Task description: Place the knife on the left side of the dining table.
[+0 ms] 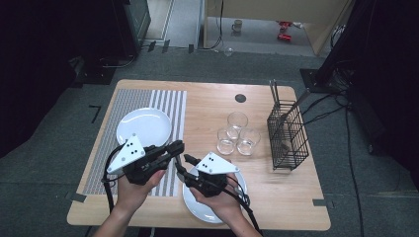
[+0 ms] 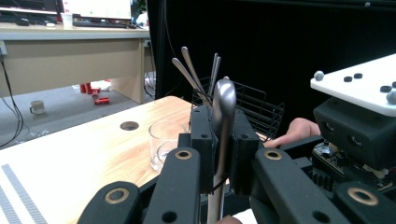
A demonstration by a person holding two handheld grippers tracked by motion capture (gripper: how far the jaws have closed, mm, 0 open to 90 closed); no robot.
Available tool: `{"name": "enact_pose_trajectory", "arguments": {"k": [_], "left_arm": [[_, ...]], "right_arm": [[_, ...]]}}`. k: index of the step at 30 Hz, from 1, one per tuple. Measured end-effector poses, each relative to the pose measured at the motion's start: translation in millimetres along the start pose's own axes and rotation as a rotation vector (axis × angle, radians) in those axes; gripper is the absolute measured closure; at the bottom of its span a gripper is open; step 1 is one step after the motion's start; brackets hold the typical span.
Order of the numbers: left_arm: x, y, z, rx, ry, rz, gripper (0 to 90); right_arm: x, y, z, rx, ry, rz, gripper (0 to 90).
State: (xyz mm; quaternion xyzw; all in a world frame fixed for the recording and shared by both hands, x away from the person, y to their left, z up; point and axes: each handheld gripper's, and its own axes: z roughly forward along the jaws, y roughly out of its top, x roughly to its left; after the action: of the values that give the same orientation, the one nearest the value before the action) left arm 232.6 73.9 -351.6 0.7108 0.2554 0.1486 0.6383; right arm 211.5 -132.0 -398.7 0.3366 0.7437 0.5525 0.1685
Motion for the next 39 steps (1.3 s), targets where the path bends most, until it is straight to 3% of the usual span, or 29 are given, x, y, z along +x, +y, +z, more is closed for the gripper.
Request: {"name": "enact_pose_trajectory", "arguments": {"k": [4, 10, 25, 39], "left_arm": [[2.3, 0.7, -1.8, 0.000, 0.013, 0.004, 84.8], [13.7, -0.2, -6.0, -0.007, 0.046, -0.014, 84.8], [32.7, -5.2, -11.4, -0.012, 0.103, -0.033, 84.8], [47.3, -13.8, -10.1, 0.000, 0.150, -0.044, 84.8]], "right_arm": [[-3.2, -2.7, -3.3, 0.007, -0.004, 0.006, 55.4], [-20.3, -12.2, -14.8, 0.004, -0.047, 0.046, 49.0], [-66.3, -41.3, -48.9, 0.027, -0.190, 0.144, 41.0], [-91.8, -65.5, -72.2, 0.050, -0.289, 0.181, 36.6]]}}
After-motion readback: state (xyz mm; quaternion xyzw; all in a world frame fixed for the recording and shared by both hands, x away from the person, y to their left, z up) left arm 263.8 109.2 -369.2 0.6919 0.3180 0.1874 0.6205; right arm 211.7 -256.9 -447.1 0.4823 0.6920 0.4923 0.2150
